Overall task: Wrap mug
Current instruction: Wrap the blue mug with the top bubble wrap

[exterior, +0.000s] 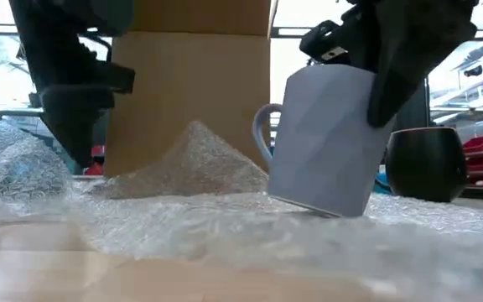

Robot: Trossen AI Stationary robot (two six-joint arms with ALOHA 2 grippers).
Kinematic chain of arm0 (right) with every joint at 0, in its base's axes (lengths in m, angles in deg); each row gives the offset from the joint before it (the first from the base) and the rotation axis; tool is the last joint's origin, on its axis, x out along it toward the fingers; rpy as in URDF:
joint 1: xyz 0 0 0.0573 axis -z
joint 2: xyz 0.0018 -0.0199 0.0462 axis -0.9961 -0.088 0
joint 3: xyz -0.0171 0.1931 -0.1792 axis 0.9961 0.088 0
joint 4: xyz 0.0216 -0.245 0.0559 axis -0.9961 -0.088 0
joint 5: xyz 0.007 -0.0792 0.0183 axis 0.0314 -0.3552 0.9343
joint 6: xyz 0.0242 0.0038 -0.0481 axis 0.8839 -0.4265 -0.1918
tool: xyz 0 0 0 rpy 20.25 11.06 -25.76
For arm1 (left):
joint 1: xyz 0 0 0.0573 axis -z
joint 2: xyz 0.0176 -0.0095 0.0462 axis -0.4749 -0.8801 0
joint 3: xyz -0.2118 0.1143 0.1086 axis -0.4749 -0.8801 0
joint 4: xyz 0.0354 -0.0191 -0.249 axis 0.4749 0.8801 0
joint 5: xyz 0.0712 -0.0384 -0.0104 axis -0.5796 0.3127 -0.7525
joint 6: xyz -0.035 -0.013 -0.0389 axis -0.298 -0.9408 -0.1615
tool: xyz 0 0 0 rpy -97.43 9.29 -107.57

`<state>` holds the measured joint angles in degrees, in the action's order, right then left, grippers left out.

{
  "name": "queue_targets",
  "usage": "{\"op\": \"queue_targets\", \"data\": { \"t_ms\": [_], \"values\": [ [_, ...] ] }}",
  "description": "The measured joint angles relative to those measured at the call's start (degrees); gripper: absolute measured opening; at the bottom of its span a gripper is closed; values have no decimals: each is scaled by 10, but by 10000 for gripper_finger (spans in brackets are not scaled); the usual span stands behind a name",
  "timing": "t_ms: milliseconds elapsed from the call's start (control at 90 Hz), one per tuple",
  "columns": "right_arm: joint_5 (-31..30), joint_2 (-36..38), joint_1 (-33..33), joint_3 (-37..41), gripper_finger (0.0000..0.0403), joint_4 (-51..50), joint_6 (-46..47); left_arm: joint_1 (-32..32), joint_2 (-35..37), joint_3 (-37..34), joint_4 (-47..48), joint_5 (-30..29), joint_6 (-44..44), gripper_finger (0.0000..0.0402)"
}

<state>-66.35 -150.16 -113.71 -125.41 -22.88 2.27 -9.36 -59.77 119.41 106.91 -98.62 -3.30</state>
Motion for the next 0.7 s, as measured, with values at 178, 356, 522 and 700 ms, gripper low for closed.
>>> {"op": "queue_targets", "data": {
  "t_ms": [178, 356, 522, 700],
  "values": [
    [-5, 6, -1, 0, 0, -33, -31, -17, 0, -37, -88, 6, 53, 183],
    [-37, 6, -1, 0, 0, -120, -29, -30, 0, -56, -159, -8, 121, 183],
    [-49, 6, 1, 1, 0, -173, -28, -32, 0, -56, -253, -72, 204, 183],
    [-49, 6, 1, -15, 0, -231, -28, -38, 0, -56, -313, -76, 262, 183]
  ]
}}
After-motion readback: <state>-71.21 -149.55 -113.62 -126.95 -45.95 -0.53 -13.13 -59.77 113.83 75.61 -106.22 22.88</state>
